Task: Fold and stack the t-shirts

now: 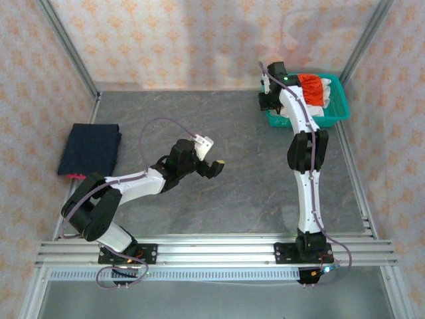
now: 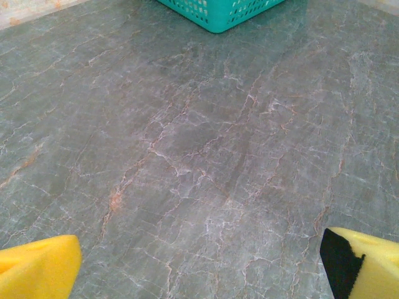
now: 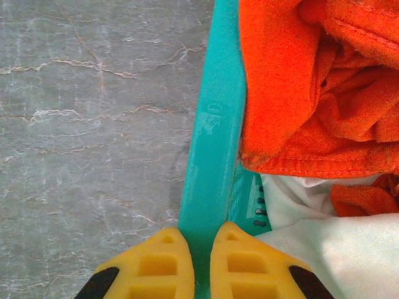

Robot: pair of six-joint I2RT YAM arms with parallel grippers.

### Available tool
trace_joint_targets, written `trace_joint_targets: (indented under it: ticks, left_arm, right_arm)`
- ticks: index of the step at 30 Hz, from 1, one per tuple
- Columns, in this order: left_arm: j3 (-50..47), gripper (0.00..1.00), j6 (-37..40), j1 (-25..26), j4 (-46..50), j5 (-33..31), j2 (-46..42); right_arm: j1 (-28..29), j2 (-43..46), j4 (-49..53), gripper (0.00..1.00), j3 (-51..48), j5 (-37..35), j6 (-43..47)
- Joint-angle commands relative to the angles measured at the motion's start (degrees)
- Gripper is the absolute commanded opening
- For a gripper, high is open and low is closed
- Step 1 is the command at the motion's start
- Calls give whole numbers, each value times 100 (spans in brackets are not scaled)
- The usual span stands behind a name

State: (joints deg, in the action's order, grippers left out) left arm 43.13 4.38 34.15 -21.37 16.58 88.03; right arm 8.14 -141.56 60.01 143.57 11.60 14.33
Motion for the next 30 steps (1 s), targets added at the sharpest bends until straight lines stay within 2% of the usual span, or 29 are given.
trace_joint_targets:
  ticks: [1,11,14,15,17,20,22,26,30]
  left_arm:
    - [24,100,-41,39,-169,90,-59]
    - [-75,100,-76,39,-192,48,-145]
    - [-112,100,-87,39,-207,30,-173]
    - [-112,100,-88,39,-227,30,-163]
    - [-102,100,-126,39,-293,38,-125]
    - [-34,100,-172,39,-358,112,-44]
    - [14,100,-192,55,-425,151,0]
    - [99,100,-201,100,-559,196,106]
    - [210,100,-308,139,-770,309,209]
  right_arm:
    - [-199,43,196,6,45,-536,156]
    - [-311,-91,155,5,160,-754,283]
    - [-322,-96,285,8,306,-733,202]
    - [-315,-56,309,15,338,-603,141]
    - [-281,121,254,37,294,-354,31]
    - [-243,517,46,61,125,51,-177]
    - [-245,848,-207,72,-146,214,-342]
    - [-301,1584,-1172,83,-1197,94,-711]
    - [-463,2117,-2189,87,-2238,-388,-1154]
